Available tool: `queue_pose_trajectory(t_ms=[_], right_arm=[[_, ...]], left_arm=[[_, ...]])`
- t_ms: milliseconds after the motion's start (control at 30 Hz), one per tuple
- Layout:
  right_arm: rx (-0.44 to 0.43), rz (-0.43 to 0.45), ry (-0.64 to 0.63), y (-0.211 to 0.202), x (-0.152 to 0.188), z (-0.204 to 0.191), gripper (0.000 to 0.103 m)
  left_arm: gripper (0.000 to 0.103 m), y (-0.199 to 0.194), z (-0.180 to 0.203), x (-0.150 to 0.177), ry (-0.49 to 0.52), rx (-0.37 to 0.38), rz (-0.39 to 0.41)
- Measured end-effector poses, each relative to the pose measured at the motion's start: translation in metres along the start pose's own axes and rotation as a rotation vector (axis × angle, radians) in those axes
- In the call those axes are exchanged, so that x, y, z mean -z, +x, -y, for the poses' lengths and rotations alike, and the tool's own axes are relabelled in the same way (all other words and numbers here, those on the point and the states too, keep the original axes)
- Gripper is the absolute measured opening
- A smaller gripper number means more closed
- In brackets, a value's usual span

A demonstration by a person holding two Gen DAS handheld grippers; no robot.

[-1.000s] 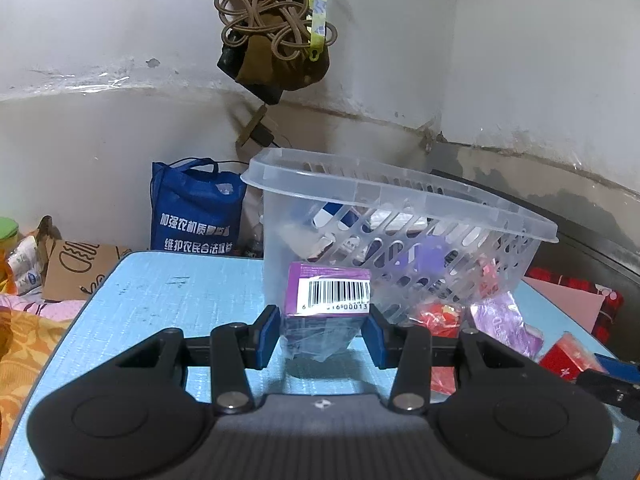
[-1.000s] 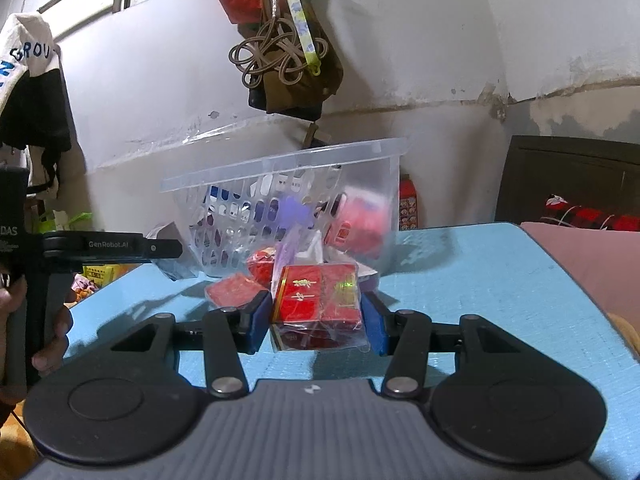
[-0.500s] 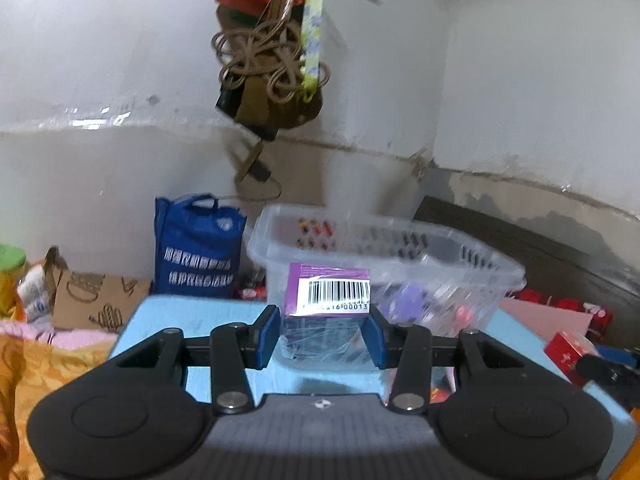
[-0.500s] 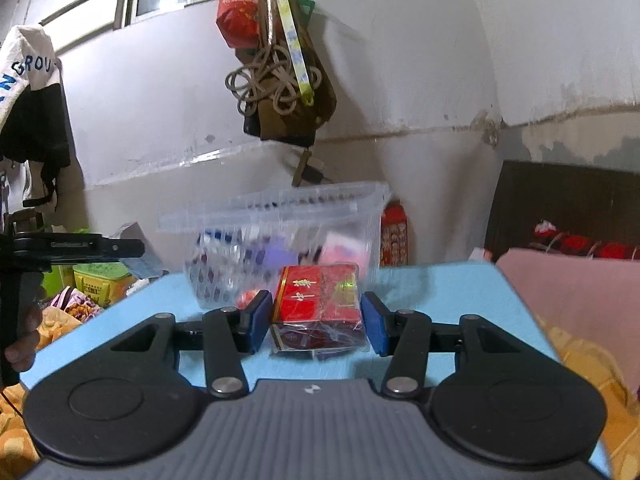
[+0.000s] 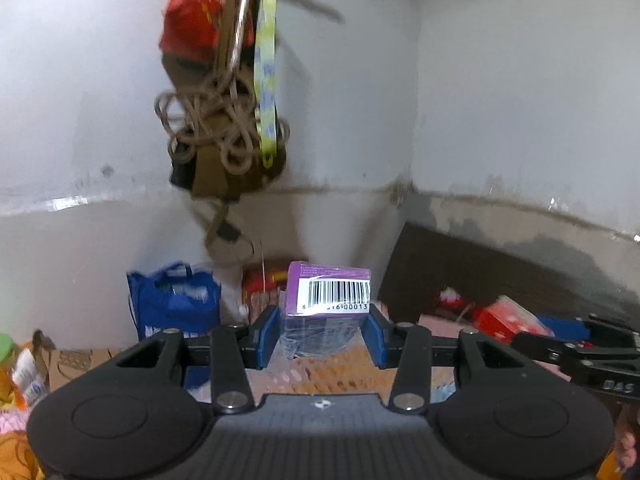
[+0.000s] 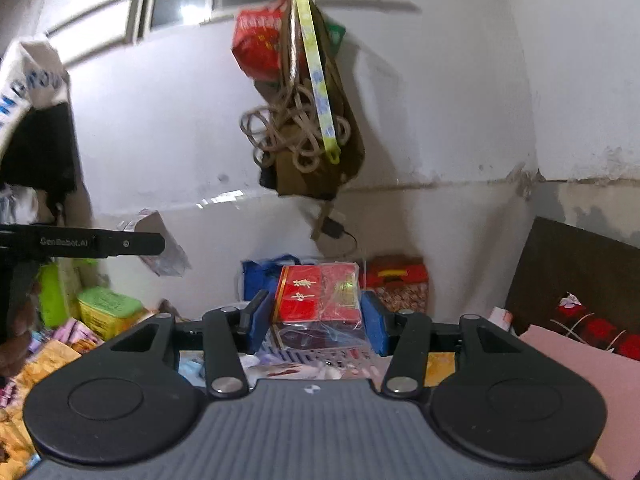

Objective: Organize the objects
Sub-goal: 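Grasp the red gift box with right gripper while left grasps barcode purple packet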

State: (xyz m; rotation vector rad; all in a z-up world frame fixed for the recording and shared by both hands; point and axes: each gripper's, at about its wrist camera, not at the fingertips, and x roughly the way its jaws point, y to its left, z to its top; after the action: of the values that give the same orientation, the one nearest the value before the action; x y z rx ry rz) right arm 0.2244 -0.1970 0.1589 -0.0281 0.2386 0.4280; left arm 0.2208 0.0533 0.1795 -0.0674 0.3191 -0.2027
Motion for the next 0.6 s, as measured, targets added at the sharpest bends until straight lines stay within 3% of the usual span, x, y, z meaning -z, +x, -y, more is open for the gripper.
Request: queue_pose_trajectory(t_ms=[100, 167, 200, 267, 300, 333, 367, 467, 600], right_arm=[[0.014, -0.044, 0.001, 0.025, 0.008, 0.003, 0.053], [0.011, -0.061, 0.004, 0.037, 0.016, 0.005, 0.066], [0.015, -0.09, 0.007, 0.044, 0.018, 0.005, 0.082], [0.023, -0.094, 0.005, 0.043, 0.025, 0.004, 0.084], [0.019, -0.092, -0.003, 0.039, 0.024, 0.003, 0.087], [0.015, -0.087, -0.014, 0.031, 0.026, 0.002, 0.098], [0.017, -0.081, -0.023, 0.023, 0.027, 0.002, 0.103], [-0.001, -0.049, -0.021, -0.009, 0.036, 0.004, 0.103], [-0.003, -0.092, 0.036, -0.041, 0.052, 0.013, 0.103]], left_arm=[[0.052, 0.029, 0.001, 0.012, 0.011, -0.016, -0.067], [0.072, 0.055, -0.002, 0.025, 0.009, -0.004, -0.137], [0.072, 0.061, -0.004, 0.032, 0.004, -0.013, -0.146], [0.072, 0.068, -0.009, 0.045, -0.016, -0.028, -0.168], [0.072, 0.062, -0.012, 0.049, -0.024, -0.019, -0.155], [0.072, 0.053, -0.014, 0.051, -0.023, -0.01, -0.134], [0.072, 0.042, -0.015, 0.053, -0.023, -0.009, -0.112], [0.08, 0.008, -0.021, 0.055, -0.016, 0.009, -0.084], [0.081, -0.027, -0.032, 0.058, -0.003, -0.004, -0.11]])
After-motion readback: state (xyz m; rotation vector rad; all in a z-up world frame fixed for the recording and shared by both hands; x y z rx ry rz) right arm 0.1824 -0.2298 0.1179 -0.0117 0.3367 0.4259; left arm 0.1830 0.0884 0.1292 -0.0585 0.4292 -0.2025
